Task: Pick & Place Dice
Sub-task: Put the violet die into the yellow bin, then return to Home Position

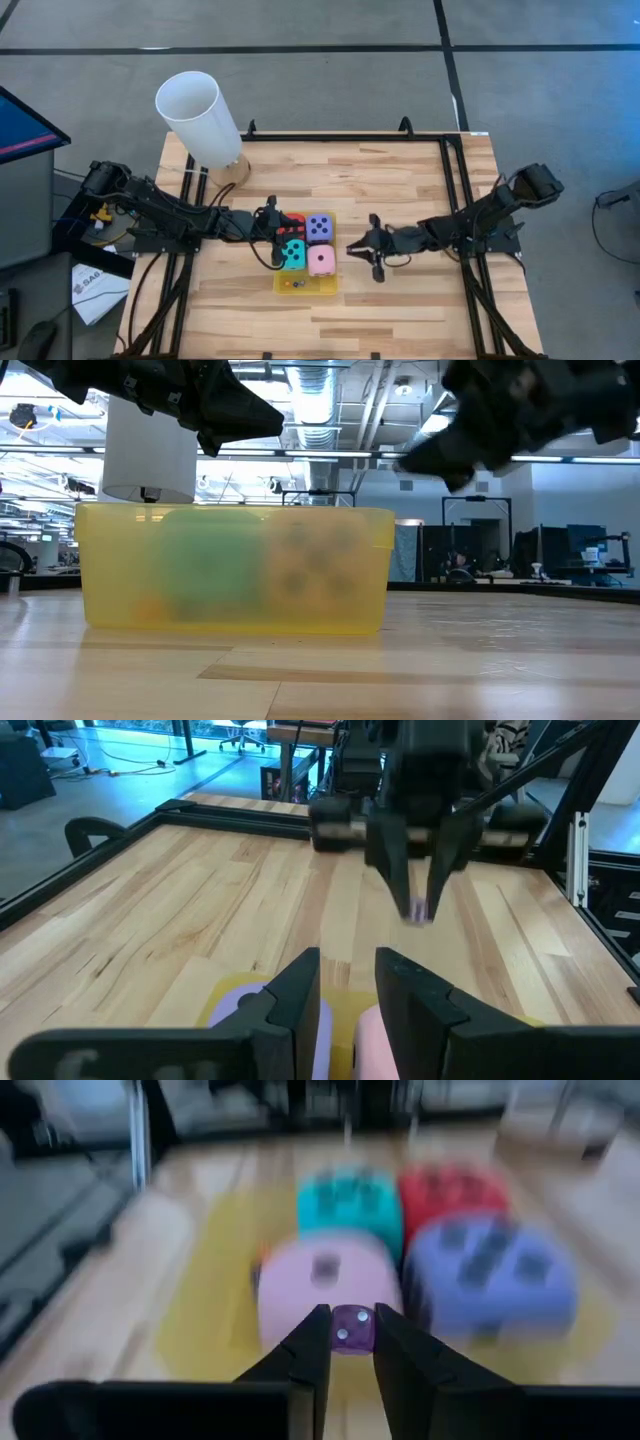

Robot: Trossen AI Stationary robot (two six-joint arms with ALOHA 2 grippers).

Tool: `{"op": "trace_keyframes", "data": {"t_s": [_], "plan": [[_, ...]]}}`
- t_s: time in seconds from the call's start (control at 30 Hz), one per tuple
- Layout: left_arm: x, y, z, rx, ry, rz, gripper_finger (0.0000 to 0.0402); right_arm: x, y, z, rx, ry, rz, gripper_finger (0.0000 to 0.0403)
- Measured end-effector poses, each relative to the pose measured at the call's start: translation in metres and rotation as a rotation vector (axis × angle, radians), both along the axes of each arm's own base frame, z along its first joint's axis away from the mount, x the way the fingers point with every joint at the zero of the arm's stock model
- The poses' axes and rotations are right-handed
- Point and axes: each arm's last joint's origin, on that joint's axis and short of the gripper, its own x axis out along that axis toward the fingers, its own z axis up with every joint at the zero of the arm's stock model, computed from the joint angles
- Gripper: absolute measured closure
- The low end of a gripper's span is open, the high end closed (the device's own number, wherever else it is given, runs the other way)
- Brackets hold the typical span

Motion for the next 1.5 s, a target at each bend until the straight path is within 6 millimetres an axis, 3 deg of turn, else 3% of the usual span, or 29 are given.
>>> {"op": "trace_keyframes", "data": {"t_s": [0.17, 0.3, 0.6, 0.7, 0.87, 1.27, 1.37, 1.5], "plan": [[0.000, 0.000, 0.000, 0.000, 0.000, -0.001, 0.0312, 0.010, -0.002, 0.012, -0.062, -0.179, 0.012, 0.0341], [0.000, 0.000, 0.000, 0.000, 0.000, -0.001, 0.0312, 0.031, 0.001, 0.012, -0.078, -0.202, 0.007, 0.0342], [0.000, 0.000, 0.000, 0.000, 0.000, 0.000, 0.0312, 0.093, 0.021, 0.006, -0.227, 0.006, 0.087, 0.0342], [0.000, 0.000, 0.000, 0.000, 0.000, 0.000, 0.0312, 0.107, 0.025, 0.007, -0.250, 0.100, 0.104, 0.0341], [0.000, 0.000, 0.000, 0.000, 0.000, -0.001, 0.0312, 0.126, 0.031, 0.012, -0.255, 0.095, 0.116, 0.0320], [0.000, 0.000, 0.000, 0.000, 0.000, 0.000, 0.0312, 0.128, 0.033, 0.012, -0.260, 0.123, 0.181, 0.0215], [0.000, 0.000, 0.000, 0.000, 0.000, 0.000, 0.0312, 0.125, 0.028, 0.012, -0.270, 0.171, 0.175, 0.0214], [0.000, 0.000, 0.000, 0.000, 0.000, -0.001, 0.0312, 0.118, 0.019, 0.025, -0.272, 0.219, 0.157, 0.0244]]}}
